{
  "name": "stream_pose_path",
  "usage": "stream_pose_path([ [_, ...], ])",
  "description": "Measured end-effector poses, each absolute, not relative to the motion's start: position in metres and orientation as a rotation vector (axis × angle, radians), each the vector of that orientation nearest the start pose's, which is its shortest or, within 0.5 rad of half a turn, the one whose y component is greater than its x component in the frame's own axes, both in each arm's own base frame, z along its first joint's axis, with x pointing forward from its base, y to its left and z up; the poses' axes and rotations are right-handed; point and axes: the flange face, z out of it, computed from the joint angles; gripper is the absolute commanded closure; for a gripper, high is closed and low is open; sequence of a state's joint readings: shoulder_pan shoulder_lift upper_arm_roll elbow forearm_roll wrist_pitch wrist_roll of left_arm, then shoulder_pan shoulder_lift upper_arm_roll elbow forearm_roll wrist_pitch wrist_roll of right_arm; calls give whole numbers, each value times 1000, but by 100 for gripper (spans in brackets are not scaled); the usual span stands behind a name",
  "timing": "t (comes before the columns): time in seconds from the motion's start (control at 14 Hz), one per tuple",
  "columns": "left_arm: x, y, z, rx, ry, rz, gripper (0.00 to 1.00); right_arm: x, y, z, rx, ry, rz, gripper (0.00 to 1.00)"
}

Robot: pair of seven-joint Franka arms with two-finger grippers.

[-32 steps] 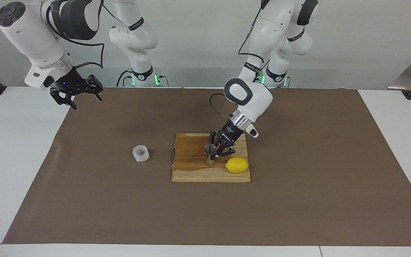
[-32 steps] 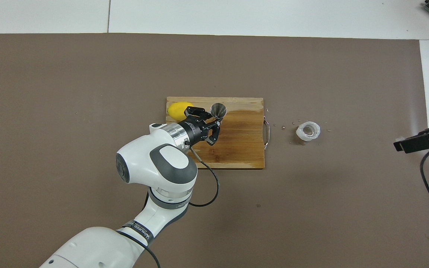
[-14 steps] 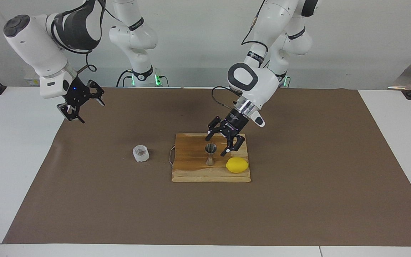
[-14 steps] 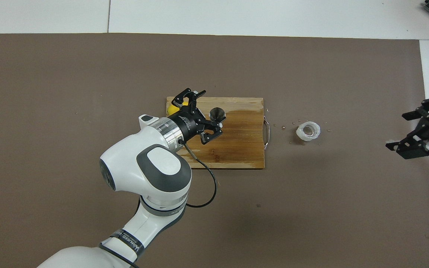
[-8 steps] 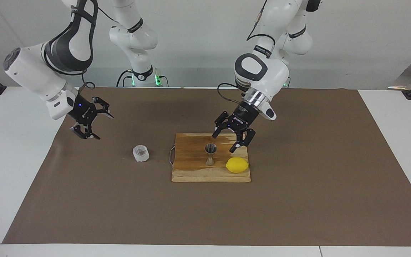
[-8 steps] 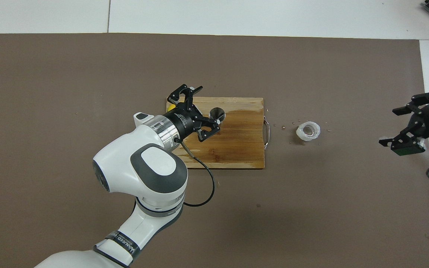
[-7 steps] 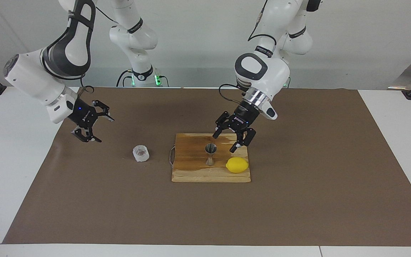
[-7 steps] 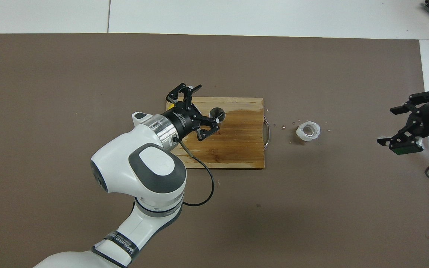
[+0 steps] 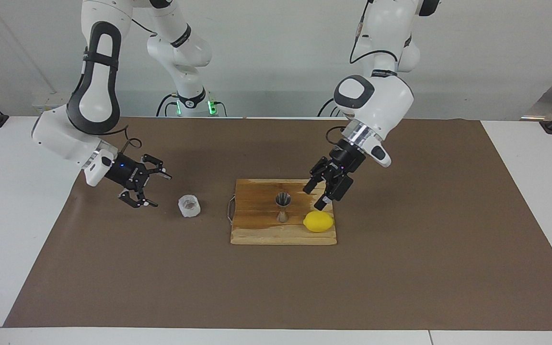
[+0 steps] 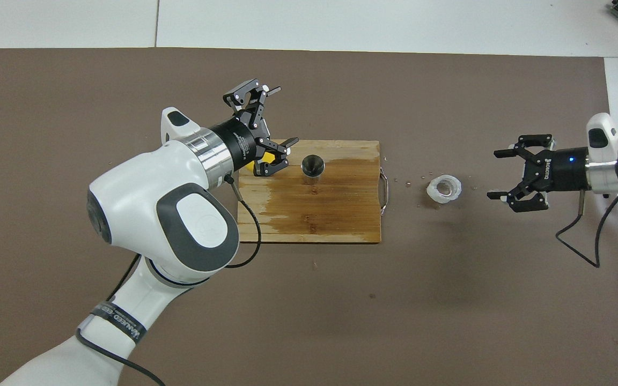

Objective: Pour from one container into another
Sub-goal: 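Withdraw the left gripper while the right gripper reaches the clear cup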

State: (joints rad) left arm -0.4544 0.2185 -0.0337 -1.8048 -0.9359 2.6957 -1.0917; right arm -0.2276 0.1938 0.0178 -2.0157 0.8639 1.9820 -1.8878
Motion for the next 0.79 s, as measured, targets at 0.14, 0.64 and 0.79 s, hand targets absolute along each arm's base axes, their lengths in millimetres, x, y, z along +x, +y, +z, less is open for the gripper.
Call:
stream_pose_path([
  [0.14,613,-268,510,1919,1301,-19,0,565,-67,346,-1997,-1435,-747,0],
  [0.64,622,-249,521,2294,1078,121,0,551,-58,242,-1805,-1509,-845,0],
  [0.79,622,-235,526,2411,1004,164,0,553,-57,235,-1803,-1548,-857,0],
])
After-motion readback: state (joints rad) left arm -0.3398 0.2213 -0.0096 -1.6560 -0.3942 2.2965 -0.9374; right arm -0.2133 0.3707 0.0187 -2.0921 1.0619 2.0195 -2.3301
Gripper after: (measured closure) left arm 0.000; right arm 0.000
